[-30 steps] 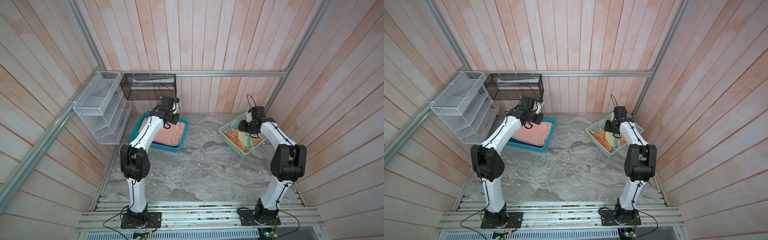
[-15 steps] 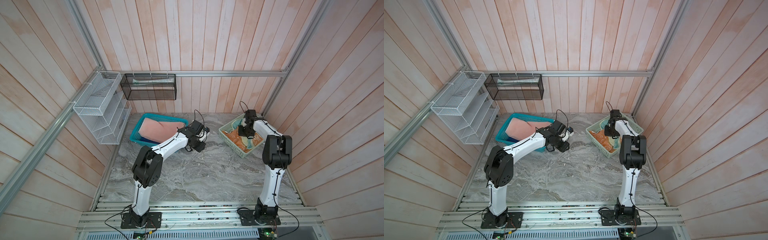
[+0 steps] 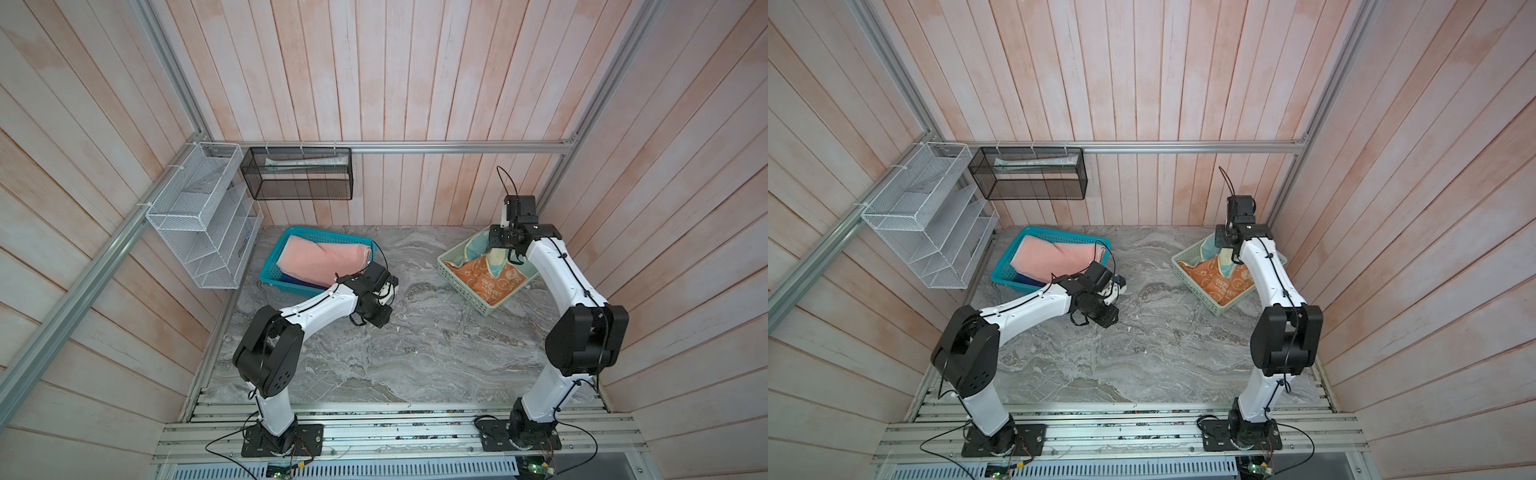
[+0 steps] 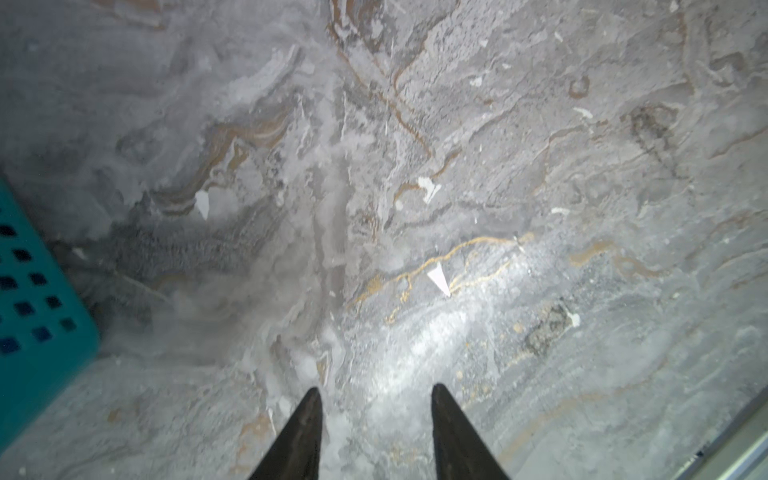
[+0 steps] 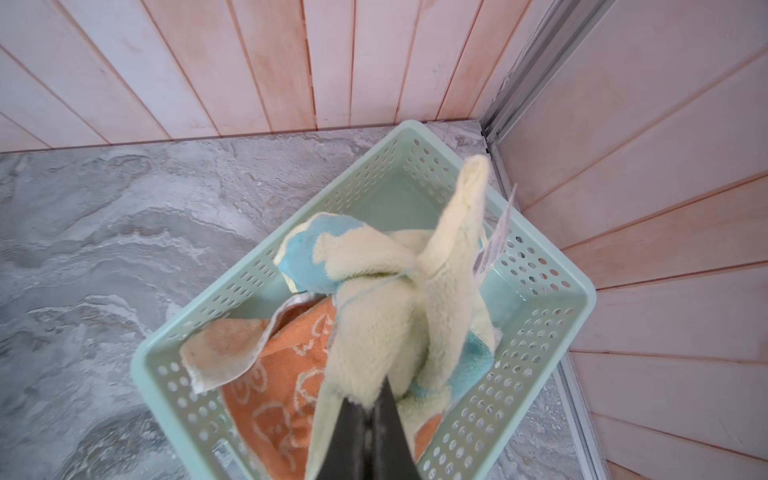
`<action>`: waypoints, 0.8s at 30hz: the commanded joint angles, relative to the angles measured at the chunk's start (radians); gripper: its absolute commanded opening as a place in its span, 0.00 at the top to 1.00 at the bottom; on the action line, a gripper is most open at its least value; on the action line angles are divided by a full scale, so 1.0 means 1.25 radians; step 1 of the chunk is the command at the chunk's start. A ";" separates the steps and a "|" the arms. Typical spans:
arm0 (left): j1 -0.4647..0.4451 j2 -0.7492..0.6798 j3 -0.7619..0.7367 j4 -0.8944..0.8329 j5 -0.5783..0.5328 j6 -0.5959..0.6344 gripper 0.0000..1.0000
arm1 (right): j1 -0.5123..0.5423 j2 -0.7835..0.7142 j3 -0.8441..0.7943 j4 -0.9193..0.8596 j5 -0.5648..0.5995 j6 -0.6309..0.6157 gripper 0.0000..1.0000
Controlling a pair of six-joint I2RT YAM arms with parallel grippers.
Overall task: Fold and stack the towels
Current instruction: 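Grasp the yellow-and-teal towel in the green basket with the right gripper and lift it out, then lower the yellow-and-teal towel onto the table and open the right gripper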
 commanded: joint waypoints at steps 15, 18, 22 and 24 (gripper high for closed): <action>0.212 -0.055 -0.076 0.153 0.060 0.019 0.56 | 0.285 -0.283 0.060 -0.023 0.087 -0.021 1.00; 0.239 0.015 0.007 0.169 0.074 0.035 0.56 | 0.339 -0.279 0.129 -0.045 0.068 -0.025 1.00; 0.253 0.072 0.117 0.156 0.077 0.047 0.56 | 0.395 -0.257 0.168 -0.092 -0.026 -0.018 1.00; 0.253 0.070 0.136 0.153 0.078 0.049 0.56 | 0.409 -0.254 0.131 -0.101 -0.095 -0.015 1.00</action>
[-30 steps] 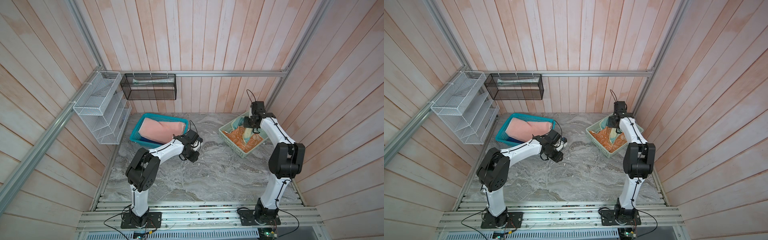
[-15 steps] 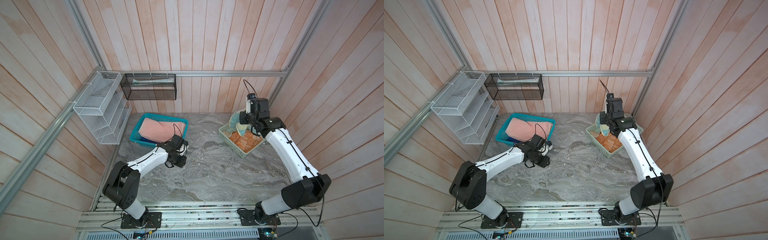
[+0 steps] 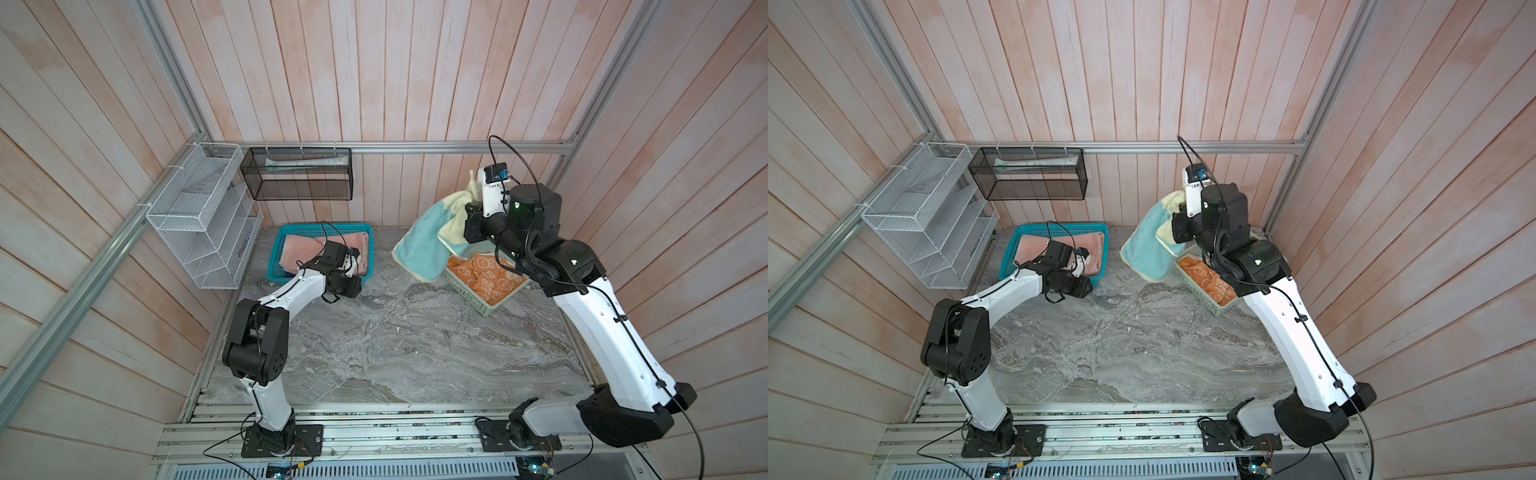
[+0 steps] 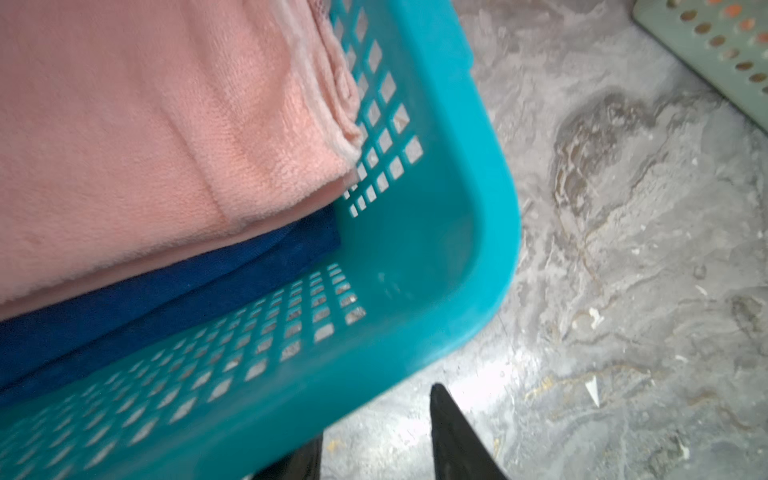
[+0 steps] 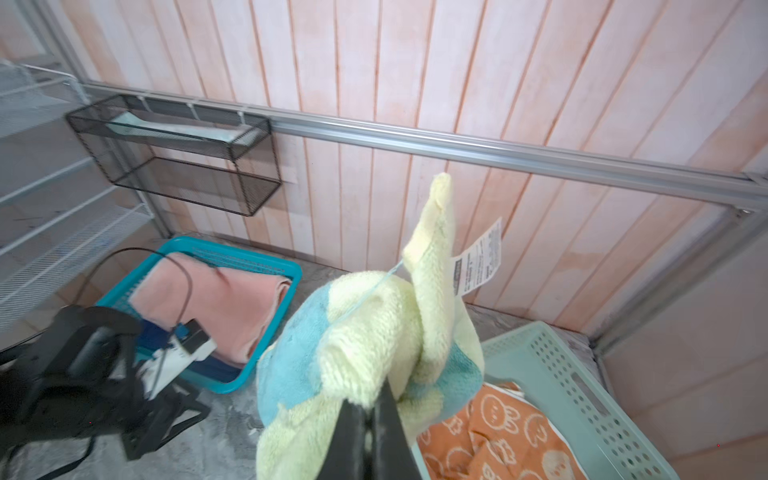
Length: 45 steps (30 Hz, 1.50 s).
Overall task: Fold and stack the towels
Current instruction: 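Lower the yellow-and-teal towel onto the table and open the right gripper, then grasp the towel's labelled corner with the left gripper and lift it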
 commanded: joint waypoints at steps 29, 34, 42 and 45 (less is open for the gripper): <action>-0.092 -0.183 -0.235 0.159 0.073 -0.400 0.51 | -0.068 0.078 -0.626 0.044 -0.211 0.189 0.49; -0.206 -0.071 -0.065 0.089 0.056 -0.297 0.50 | -0.075 -0.024 -0.738 0.095 -0.192 0.278 0.48; -0.306 0.227 0.280 -0.009 0.066 -0.216 0.49 | -0.088 -0.148 -0.923 0.095 -0.221 0.392 0.47; -0.329 0.329 0.408 -0.065 0.022 -0.181 0.48 | -0.093 -0.167 -0.969 0.087 -0.234 0.417 0.47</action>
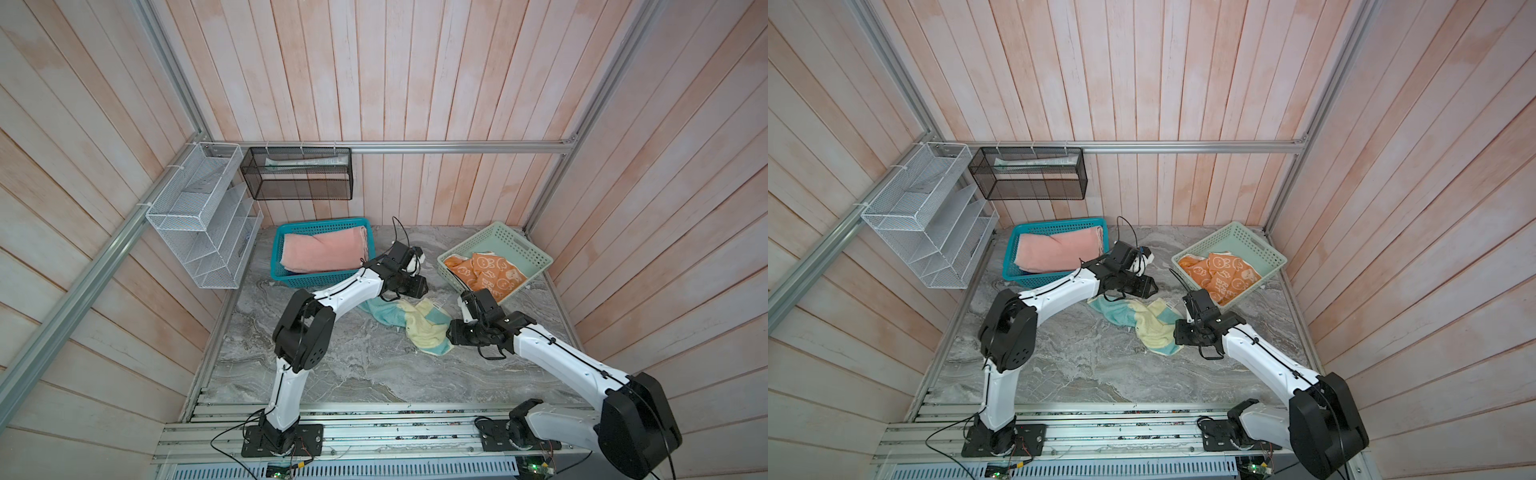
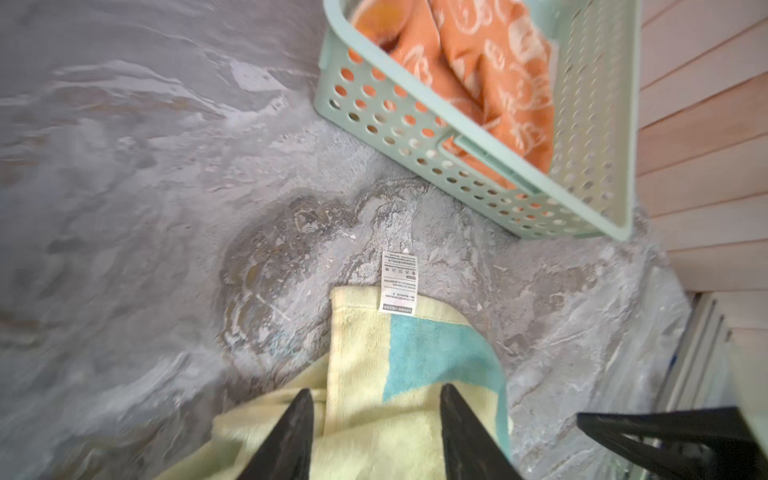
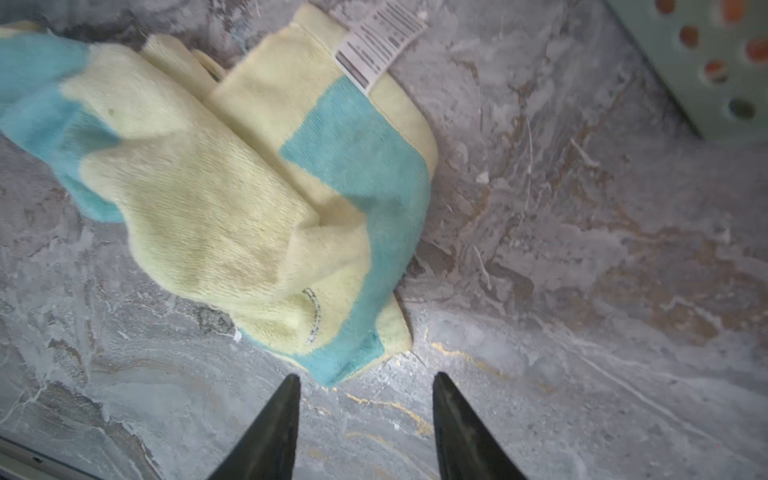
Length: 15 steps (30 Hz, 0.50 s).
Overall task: Fold and stack the towels
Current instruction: 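Grasp the towel's labelled corner with the left gripper and lift it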
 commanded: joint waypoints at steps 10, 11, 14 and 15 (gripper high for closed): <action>-0.041 0.206 0.227 -0.150 -0.171 0.104 0.42 | -0.010 0.039 -0.112 0.069 -0.104 0.036 0.47; -0.045 0.212 0.226 -0.152 -0.176 0.106 0.42 | -0.010 0.045 -0.115 0.076 -0.104 0.031 0.47; -0.061 0.227 0.224 -0.169 -0.194 0.119 0.42 | -0.010 0.068 -0.115 0.091 -0.096 0.020 0.47; -0.068 0.230 0.221 -0.173 -0.201 0.123 0.42 | -0.010 0.077 -0.114 0.095 -0.094 0.017 0.47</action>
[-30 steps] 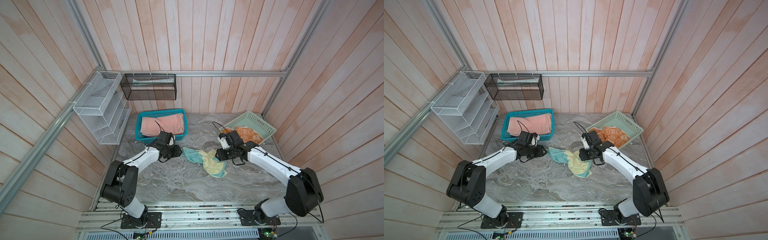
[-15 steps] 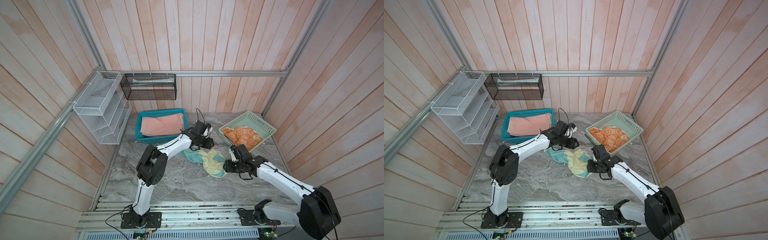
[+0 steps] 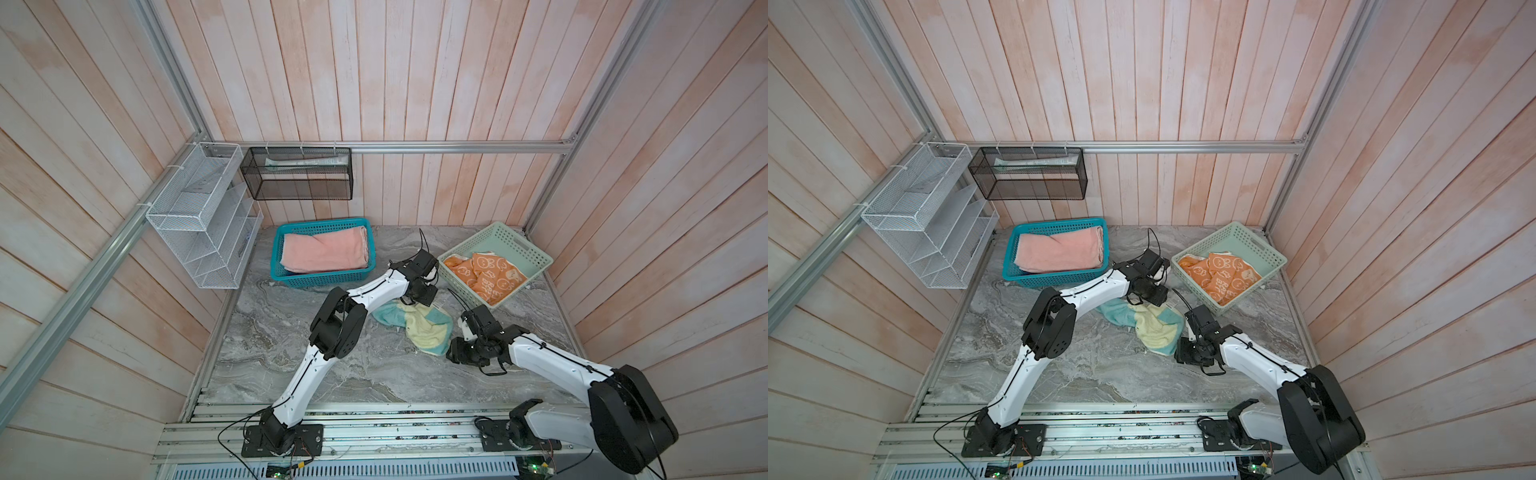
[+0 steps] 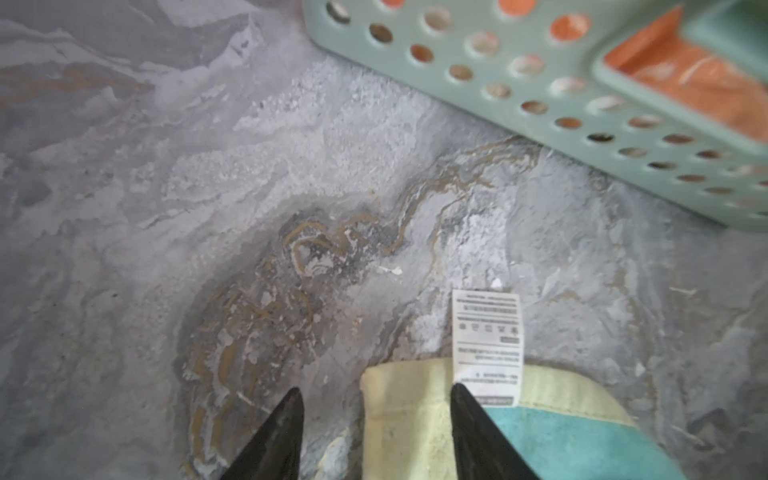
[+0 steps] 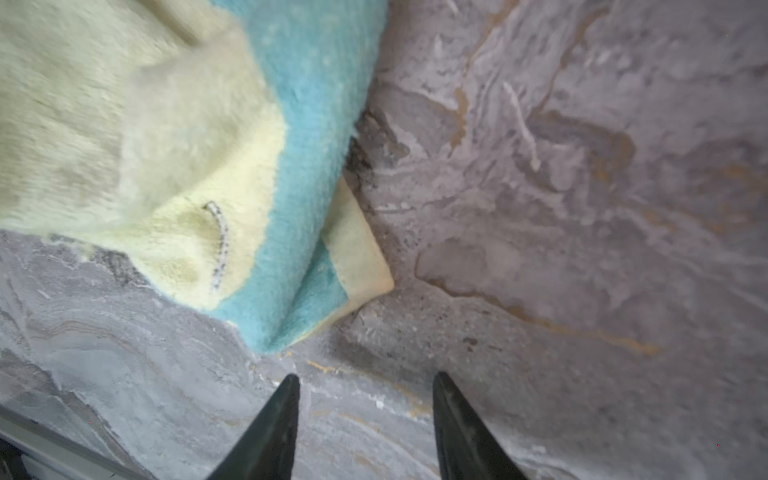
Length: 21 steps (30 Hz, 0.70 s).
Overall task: Fold and stack the towels
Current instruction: 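Grasp the towel's labelled corner with the left gripper and lift it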
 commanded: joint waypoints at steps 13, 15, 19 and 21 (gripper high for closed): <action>-0.044 -0.010 -0.061 0.014 0.010 0.031 1.00 | -0.003 0.088 0.041 0.041 0.043 -0.063 0.94; -0.043 -0.049 -0.082 0.044 0.024 0.024 1.00 | -0.002 0.052 0.051 0.024 0.061 -0.066 1.00; -0.037 -0.158 -0.158 0.117 0.018 0.008 1.00 | -0.003 -0.033 0.073 -0.019 0.095 -0.065 1.00; -0.031 -0.227 -0.190 0.145 0.016 0.003 1.00 | -0.002 -0.079 0.088 -0.044 0.105 -0.066 1.00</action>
